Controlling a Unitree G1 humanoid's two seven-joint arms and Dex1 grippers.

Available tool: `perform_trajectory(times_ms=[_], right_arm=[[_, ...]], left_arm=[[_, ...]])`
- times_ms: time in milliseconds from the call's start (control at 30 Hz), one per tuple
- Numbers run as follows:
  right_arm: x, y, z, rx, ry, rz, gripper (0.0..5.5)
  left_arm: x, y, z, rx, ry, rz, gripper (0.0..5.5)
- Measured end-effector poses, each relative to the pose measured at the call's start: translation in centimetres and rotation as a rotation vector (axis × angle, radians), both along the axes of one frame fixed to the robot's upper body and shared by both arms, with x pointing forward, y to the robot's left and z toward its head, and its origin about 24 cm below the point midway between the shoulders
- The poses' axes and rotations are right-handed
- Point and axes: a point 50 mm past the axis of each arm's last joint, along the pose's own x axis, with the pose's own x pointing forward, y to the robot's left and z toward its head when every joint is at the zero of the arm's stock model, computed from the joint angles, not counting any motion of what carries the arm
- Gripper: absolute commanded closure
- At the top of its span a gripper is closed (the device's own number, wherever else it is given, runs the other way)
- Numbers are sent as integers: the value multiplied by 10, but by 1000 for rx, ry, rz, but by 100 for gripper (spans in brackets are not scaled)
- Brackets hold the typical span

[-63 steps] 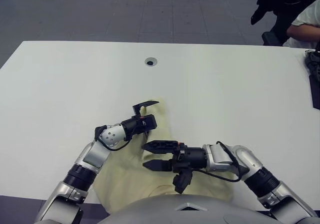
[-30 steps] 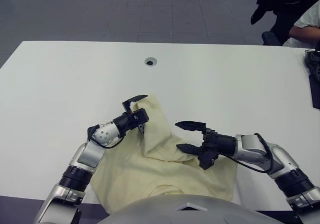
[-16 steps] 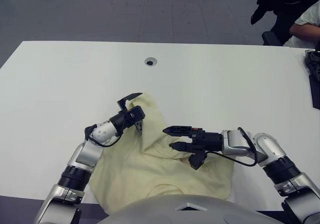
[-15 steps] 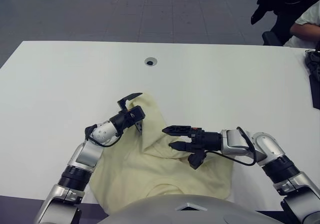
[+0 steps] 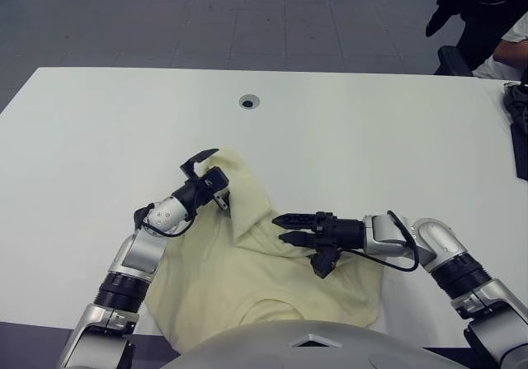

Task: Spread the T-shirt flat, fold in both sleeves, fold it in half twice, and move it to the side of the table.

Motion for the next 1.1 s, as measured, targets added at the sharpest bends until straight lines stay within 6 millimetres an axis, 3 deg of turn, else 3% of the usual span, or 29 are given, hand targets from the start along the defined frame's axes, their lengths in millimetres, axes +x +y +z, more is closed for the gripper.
perform_trajectory(times_ms=[267, 500, 733, 1100], right_arm=[[-6, -28, -4, -45, 66, -113, 421], [-1, -33, 2, -27, 47, -182, 313], [7, -6, 23, 69, -22, -117, 208], [2, 23, 13, 40, 8, 26, 34]], left_arm=[[0, 17, 1, -4, 7, 102, 10], [-5, 20, 0, -8, 9, 112, 10], [-7, 18, 0, -10, 10, 95, 10], [-7, 16, 0, -12, 8, 84, 10]])
